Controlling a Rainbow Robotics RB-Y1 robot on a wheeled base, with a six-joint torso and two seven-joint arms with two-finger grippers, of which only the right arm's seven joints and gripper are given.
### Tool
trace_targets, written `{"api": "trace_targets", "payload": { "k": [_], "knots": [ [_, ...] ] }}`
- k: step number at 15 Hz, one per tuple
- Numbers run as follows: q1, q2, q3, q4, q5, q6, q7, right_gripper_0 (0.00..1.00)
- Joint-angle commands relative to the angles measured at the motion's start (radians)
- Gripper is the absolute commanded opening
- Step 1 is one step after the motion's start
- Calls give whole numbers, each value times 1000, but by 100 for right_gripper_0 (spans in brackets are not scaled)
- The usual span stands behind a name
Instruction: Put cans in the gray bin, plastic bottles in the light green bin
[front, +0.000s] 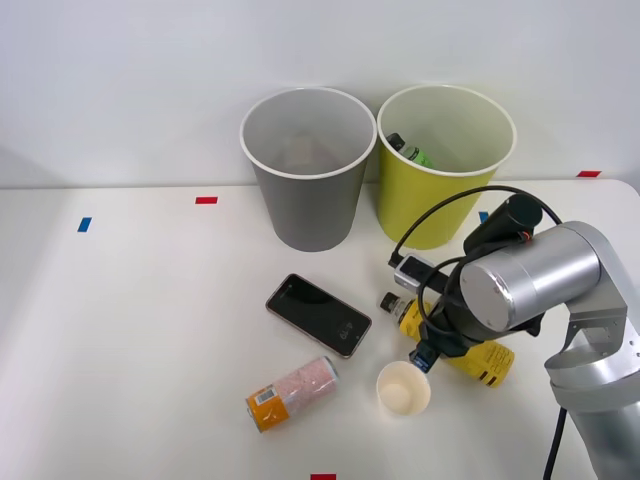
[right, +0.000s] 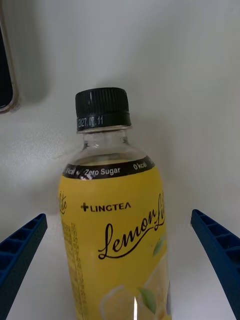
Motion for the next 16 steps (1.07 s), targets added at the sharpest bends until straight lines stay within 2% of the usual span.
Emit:
{"api": "trace_targets", "payload": {
  "k": [1,6,11,12,13,14,16],
  "knots": [
    [-12,5,1,17,8,-20,1,100],
    [-9,11,27,19,68,-20,4,100],
    [-12,31,28,80,87,-57,4,100],
    [-12,31,28,80,87,-57,6,82],
    [-12,32,28,80,90,-57,1,10],
    [-12,34,28,80,93,-57,0,0],
    [-12,35,28,80,96,-58,-2,0]
  ]
}}
